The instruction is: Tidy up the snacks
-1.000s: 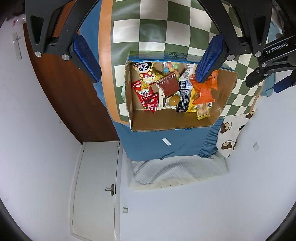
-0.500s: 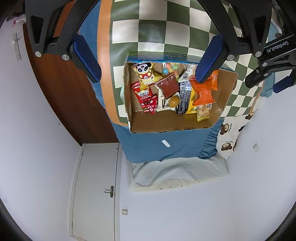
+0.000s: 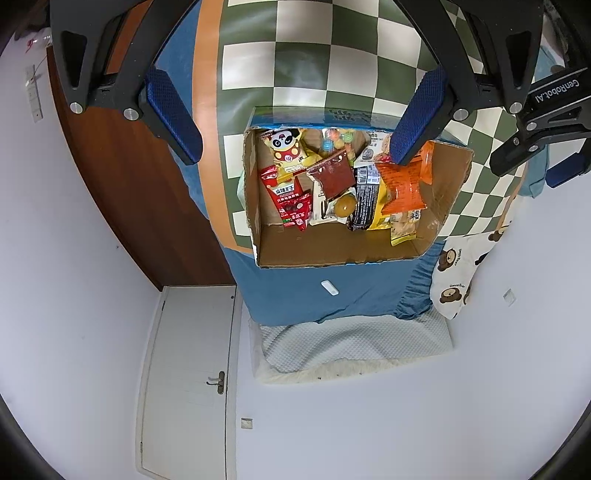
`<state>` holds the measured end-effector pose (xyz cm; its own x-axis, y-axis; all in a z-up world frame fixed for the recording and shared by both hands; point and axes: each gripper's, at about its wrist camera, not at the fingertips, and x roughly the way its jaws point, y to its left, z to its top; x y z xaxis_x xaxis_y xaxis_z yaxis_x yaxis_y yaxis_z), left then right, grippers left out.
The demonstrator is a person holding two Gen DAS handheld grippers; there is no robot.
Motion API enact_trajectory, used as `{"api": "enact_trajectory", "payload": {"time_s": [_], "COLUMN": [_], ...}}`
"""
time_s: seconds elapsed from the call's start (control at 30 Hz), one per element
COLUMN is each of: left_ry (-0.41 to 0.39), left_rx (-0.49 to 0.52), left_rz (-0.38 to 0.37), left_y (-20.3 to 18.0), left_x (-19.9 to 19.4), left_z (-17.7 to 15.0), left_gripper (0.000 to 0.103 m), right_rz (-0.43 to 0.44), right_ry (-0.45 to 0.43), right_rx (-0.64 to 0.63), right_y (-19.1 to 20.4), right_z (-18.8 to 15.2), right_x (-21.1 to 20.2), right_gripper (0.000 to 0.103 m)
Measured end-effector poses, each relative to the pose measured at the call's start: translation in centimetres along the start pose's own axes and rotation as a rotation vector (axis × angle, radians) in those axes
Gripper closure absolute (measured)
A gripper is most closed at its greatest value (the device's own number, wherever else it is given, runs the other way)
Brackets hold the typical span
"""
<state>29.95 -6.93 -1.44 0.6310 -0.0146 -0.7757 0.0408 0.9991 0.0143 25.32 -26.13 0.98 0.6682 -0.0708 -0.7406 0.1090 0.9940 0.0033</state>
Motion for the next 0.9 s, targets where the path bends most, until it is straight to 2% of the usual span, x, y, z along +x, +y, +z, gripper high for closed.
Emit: {"api": "enact_trajectory", "payload": {"time_s": [0.9], "left_ry": [-0.006], "left_rx": [-0.001], "left_rz": [0.003], "left_y": [0.1], "left_x": [-1.1], "left_z": [-0.3], "left_gripper": [0.0], "right_rz": [0.008], "right_ry": [-0.002], "right_rx": [-0.007], "right_y": [0.0], "right_z": [-0.4], "right_x": [-1.2], "right_gripper": [0.0]}}
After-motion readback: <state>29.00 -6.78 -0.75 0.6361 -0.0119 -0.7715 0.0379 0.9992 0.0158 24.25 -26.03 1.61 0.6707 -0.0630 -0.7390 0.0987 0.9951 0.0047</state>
